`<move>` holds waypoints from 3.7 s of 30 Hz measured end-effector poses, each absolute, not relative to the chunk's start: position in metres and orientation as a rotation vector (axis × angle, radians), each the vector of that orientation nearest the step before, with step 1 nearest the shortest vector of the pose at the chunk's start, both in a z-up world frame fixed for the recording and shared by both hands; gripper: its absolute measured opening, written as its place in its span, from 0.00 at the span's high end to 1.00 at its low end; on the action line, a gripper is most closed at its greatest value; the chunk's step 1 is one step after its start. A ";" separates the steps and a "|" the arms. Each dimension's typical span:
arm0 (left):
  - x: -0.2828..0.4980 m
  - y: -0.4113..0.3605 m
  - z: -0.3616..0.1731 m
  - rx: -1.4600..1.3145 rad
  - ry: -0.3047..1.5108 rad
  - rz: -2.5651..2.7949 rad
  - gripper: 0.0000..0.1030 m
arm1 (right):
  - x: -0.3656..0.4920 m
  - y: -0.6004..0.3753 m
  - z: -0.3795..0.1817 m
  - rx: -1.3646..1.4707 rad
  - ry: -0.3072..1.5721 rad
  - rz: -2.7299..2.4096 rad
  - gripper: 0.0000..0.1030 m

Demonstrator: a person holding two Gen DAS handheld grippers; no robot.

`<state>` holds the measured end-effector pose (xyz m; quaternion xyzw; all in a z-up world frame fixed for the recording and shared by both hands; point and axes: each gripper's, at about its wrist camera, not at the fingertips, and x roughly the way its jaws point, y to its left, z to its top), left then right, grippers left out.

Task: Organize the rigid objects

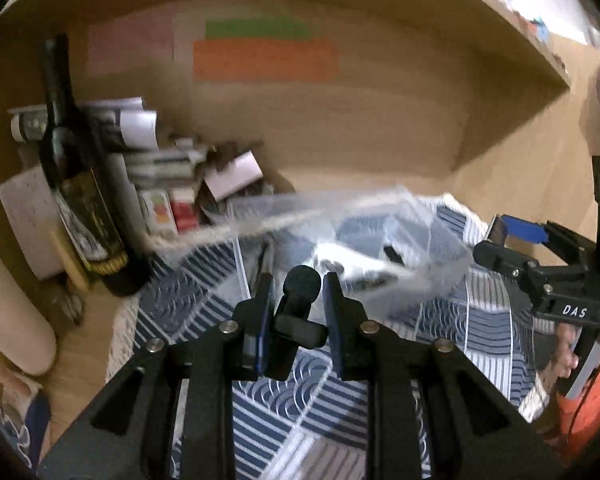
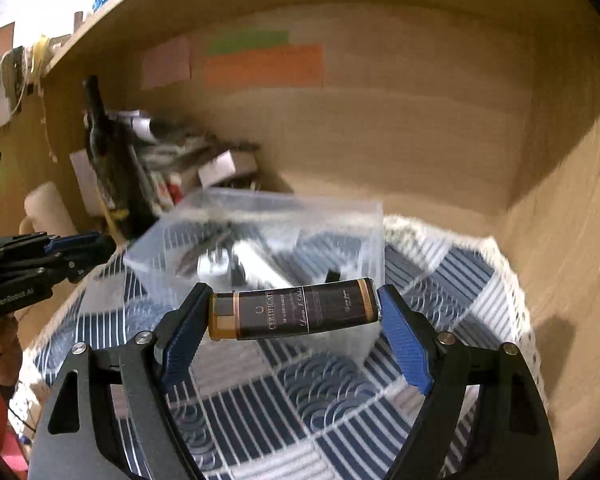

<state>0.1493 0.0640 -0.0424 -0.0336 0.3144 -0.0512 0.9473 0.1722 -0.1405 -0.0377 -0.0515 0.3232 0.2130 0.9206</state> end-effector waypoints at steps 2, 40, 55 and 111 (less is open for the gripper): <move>0.157 0.066 -0.038 -0.074 0.628 -0.091 0.77 | 0.180 -0.136 -0.033 -0.098 0.649 0.435 0.21; 0.198 0.068 -0.050 -0.136 0.689 -0.075 0.47 | 0.218 -0.107 -0.056 -0.154 0.724 0.432 0.06; 0.084 0.049 0.007 -0.114 0.435 -0.070 0.18 | 0.110 -0.142 0.020 -0.090 0.418 0.453 0.00; 0.040 0.024 0.021 -0.046 0.319 -0.070 0.00 | 0.065 -0.160 0.025 -0.028 0.340 0.449 0.00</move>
